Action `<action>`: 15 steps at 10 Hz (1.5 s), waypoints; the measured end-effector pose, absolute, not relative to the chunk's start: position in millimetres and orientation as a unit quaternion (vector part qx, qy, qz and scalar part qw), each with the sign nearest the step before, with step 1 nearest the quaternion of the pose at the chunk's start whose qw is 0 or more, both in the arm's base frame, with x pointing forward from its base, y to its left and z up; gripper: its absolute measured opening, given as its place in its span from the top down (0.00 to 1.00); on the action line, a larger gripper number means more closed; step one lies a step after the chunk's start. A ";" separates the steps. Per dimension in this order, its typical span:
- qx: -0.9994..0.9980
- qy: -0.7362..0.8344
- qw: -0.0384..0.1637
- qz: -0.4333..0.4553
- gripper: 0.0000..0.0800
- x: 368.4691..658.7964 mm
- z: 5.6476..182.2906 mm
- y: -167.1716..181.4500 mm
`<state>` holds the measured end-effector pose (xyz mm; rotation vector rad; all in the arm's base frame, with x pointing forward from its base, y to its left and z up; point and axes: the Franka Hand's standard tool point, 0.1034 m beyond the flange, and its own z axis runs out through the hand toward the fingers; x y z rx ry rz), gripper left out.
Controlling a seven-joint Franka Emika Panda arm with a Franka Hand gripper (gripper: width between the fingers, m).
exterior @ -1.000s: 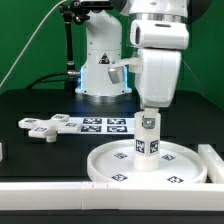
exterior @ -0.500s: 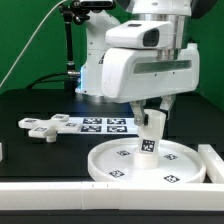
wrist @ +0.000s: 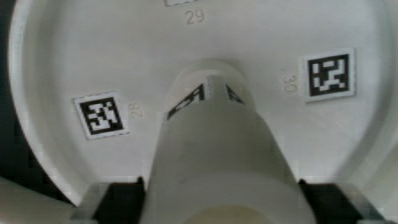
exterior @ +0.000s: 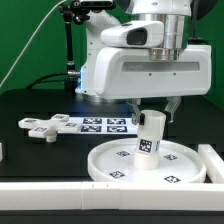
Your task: Assemble round table
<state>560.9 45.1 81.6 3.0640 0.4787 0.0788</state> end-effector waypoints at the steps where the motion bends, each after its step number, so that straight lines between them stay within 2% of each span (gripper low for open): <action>1: 0.992 0.124 0.016 0.027 0.48 560.7 81.6 44.0; 4: 0.996 -0.078 -0.019 0.037 0.48 555.5 79.7 38.7; 11: 0.952 -0.302 -0.035 0.034 0.48 556.7 79.6 37.4; 15: 0.856 -0.513 -0.063 0.025 0.48 554.5 79.4 38.8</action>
Offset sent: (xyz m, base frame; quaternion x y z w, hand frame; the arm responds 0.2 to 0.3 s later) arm -0.0156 -0.0010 -0.0062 0.0384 0.0054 0.3276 0.9440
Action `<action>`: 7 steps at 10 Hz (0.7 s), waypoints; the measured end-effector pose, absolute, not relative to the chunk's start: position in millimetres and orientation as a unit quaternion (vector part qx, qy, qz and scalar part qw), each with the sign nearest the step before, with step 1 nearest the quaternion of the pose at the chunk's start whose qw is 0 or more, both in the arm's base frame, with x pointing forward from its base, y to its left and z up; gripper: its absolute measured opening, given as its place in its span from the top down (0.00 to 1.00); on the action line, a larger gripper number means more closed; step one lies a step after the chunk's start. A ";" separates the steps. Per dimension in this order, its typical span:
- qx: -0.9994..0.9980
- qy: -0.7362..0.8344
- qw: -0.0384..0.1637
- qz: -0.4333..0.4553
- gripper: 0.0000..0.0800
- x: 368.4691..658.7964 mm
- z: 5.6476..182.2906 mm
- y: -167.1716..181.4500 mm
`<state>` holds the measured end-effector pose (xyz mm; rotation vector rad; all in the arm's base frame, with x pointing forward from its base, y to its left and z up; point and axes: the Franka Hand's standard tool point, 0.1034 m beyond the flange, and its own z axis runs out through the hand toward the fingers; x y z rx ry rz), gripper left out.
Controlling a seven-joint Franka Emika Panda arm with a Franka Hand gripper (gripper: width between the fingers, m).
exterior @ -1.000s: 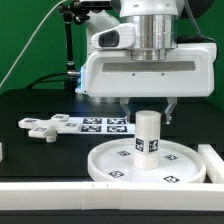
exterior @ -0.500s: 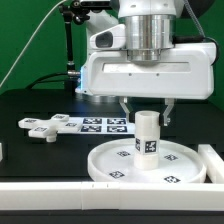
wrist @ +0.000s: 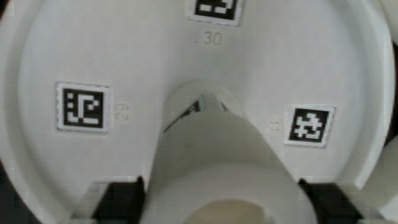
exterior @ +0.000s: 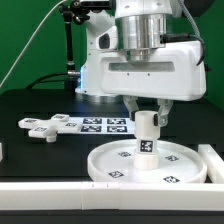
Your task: Assemble round table
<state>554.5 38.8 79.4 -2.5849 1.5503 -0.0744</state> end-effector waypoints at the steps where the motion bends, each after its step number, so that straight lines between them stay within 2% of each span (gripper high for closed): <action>1: -0.823 0.563 0.069 -0.019 0.48 554.4 79.2 38.7; 5: -0.673 0.732 0.100 0.013 0.48 555.3 78.4 39.1; 7: -0.624 0.774 0.107 0.030 0.48 554.8 78.2 38.4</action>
Offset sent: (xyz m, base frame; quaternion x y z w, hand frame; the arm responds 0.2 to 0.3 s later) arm 0.0018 -0.0024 -0.0096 -0.0011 -0.0367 0.2435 0.9692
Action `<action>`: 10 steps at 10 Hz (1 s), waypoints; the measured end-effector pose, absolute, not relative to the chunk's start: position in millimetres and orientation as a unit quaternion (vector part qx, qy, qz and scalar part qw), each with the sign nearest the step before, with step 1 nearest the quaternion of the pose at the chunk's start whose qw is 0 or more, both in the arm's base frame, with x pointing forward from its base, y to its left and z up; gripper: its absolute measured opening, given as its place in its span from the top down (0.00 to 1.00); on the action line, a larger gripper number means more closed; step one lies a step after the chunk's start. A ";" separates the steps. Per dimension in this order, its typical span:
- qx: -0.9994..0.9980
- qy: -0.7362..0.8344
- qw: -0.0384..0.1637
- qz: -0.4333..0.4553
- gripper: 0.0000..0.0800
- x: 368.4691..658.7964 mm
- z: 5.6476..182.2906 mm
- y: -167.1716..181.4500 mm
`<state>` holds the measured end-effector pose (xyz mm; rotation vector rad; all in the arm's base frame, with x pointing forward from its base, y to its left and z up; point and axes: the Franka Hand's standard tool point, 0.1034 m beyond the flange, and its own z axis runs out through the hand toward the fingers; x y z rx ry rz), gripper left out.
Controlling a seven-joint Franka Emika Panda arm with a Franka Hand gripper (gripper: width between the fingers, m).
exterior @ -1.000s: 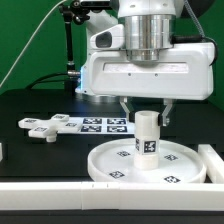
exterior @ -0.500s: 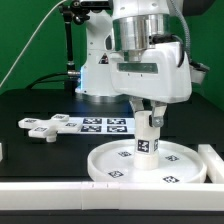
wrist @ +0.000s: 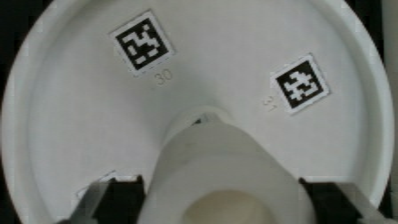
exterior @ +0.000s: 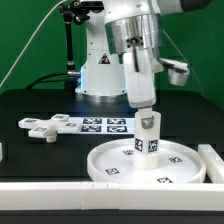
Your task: Assemble round table
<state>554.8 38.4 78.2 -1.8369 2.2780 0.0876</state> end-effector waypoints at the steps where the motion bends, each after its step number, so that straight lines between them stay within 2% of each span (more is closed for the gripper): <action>1: -0.609 0.785 0.106 0.032 0.48 554.8 78.2 38.8; 3: -0.618 0.778 0.107 0.030 0.48 554.8 77.9 39.1; 4: -0.639 0.762 0.103 0.032 0.27 554.3 78.1 40.9; 5: -0.666 0.739 0.094 0.038 0.21 554.8 80.0 46.0; 10: -0.804 0.586 0.095 0.021 0.19 555.8 80.6 46.4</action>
Offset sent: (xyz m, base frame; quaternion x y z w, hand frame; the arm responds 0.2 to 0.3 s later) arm 0.0000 0.0000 0.0000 0.0000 0.0000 -0.0650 0.9979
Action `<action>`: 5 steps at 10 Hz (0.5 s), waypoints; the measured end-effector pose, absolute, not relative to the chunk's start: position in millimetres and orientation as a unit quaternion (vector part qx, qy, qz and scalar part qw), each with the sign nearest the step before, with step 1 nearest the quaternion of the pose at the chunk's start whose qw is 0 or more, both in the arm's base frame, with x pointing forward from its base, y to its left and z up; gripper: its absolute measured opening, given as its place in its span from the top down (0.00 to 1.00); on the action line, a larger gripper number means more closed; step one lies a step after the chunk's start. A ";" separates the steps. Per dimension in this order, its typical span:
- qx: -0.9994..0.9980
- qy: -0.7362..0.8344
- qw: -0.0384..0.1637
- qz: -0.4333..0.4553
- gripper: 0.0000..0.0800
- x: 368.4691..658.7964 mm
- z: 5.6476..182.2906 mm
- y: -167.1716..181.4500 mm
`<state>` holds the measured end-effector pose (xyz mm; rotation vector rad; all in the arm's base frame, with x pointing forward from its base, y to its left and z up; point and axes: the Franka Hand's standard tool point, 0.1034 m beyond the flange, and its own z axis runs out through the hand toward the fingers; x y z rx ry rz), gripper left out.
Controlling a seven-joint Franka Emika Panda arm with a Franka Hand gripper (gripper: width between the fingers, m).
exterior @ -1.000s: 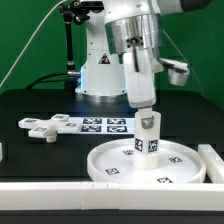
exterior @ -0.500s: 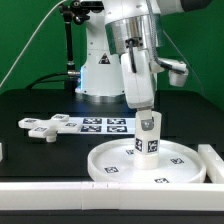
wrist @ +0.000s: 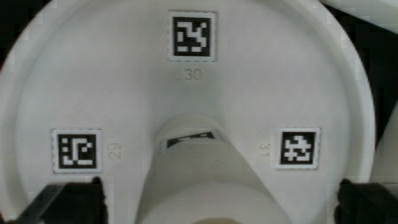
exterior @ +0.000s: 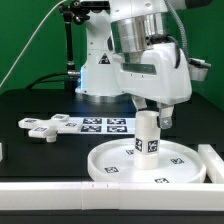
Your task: Assemble round table
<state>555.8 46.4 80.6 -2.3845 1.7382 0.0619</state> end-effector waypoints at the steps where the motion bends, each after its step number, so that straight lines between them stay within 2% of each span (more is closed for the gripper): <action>1: -0.827 0.554 0.096 0.017 0.19 555.7 80.6 46.5; 3: -0.903 0.423 0.074 0.008 0.19 556.8 83.8 47.5; 5: -0.948 0.312 0.068 0.000 0.19 558.4 89.8 50.7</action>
Offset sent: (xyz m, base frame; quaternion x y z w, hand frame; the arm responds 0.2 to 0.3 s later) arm 0.0029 0.0041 0.0163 -0.0479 0.0191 -0.3789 0.9240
